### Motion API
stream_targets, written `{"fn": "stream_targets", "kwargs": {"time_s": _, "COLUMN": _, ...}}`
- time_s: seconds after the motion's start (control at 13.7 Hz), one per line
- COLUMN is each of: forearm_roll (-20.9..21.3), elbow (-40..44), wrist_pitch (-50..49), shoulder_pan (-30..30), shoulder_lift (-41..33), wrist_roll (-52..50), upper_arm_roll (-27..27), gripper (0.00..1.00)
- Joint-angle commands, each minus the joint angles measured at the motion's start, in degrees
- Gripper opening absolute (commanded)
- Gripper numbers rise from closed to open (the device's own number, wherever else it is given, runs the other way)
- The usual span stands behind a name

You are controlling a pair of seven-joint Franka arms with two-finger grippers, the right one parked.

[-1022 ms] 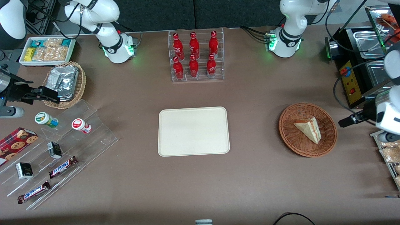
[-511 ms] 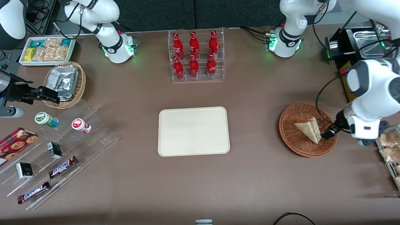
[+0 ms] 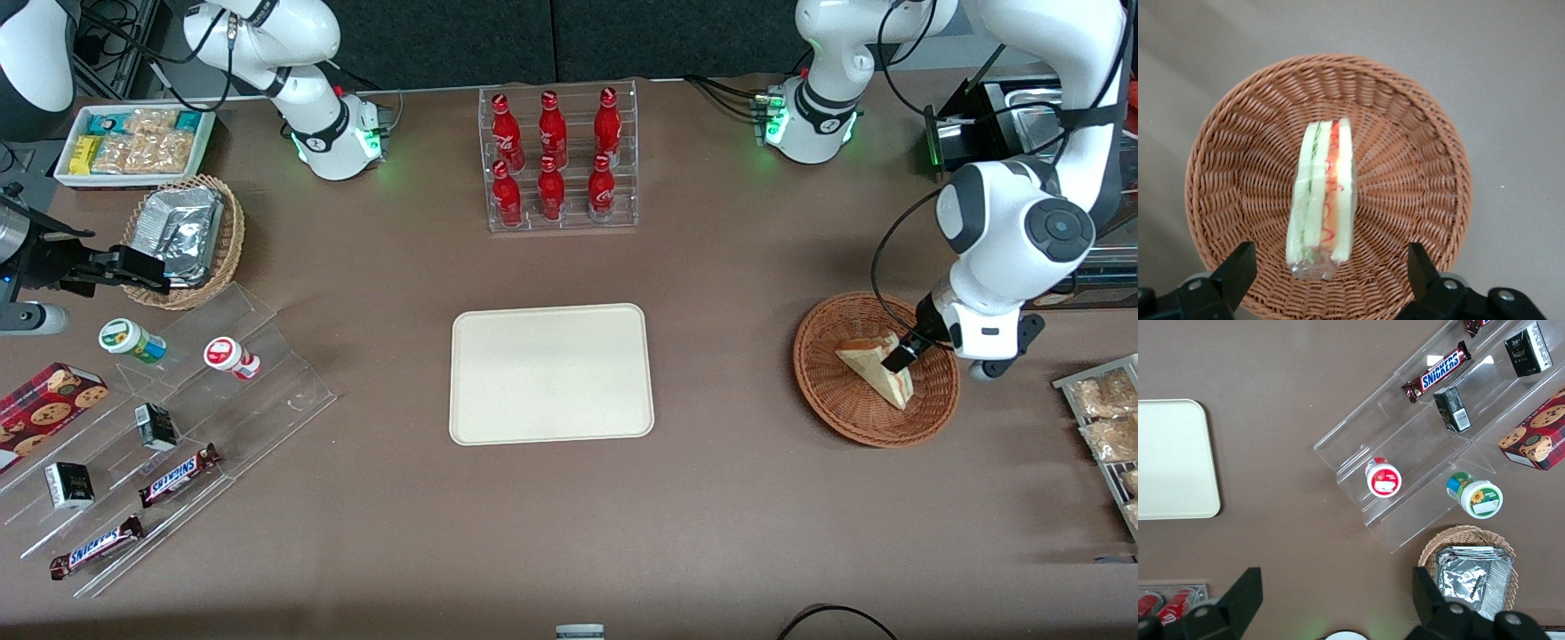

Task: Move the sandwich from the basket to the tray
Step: 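Move the open left gripper down over the wrapped sandwich in the basket, then lower the left gripper around the sandwich and close its fingers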

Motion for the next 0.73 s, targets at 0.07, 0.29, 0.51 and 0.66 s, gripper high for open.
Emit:
{"fn": "stream_targets", "kwargs": {"time_s": 0.07, "forearm_roll": 0.4, "elbow": -4.6, "wrist_pitch": 3.6, "shoulder_pan": -0.2, "shoulder_lift": -2.7, "wrist_roll": -5.1, "upper_arm_roll": 0.2, "gripper": 1.00}}
{"fn": "stream_targets", "kwargs": {"time_s": 0.29, "forearm_roll": 0.4, "elbow": -6.9, "wrist_pitch": 8.6, "shoulder_pan": -0.1, "shoulder_lift": -1.7, "wrist_roll": -5.8, "upper_arm_roll": 0.2, "gripper": 1.00}}
{"fn": "stream_targets", "kwargs": {"time_s": 0.51, "forearm_roll": 0.4, "elbow": -8.0, "wrist_pitch": 12.1, "shoulder_pan": -0.1, "shoulder_lift": 0.7, "wrist_roll": -5.9, "upper_arm_roll": 0.2, "gripper": 1.00}}
{"fn": "stream_targets", "kwargs": {"time_s": 0.66, "forearm_roll": 0.4, "elbow": -9.0, "wrist_pitch": 14.9, "shoulder_pan": 0.1, "shoulder_lift": 1.7, "wrist_roll": -5.9, "upper_arm_roll": 0.2, "gripper": 1.00}}
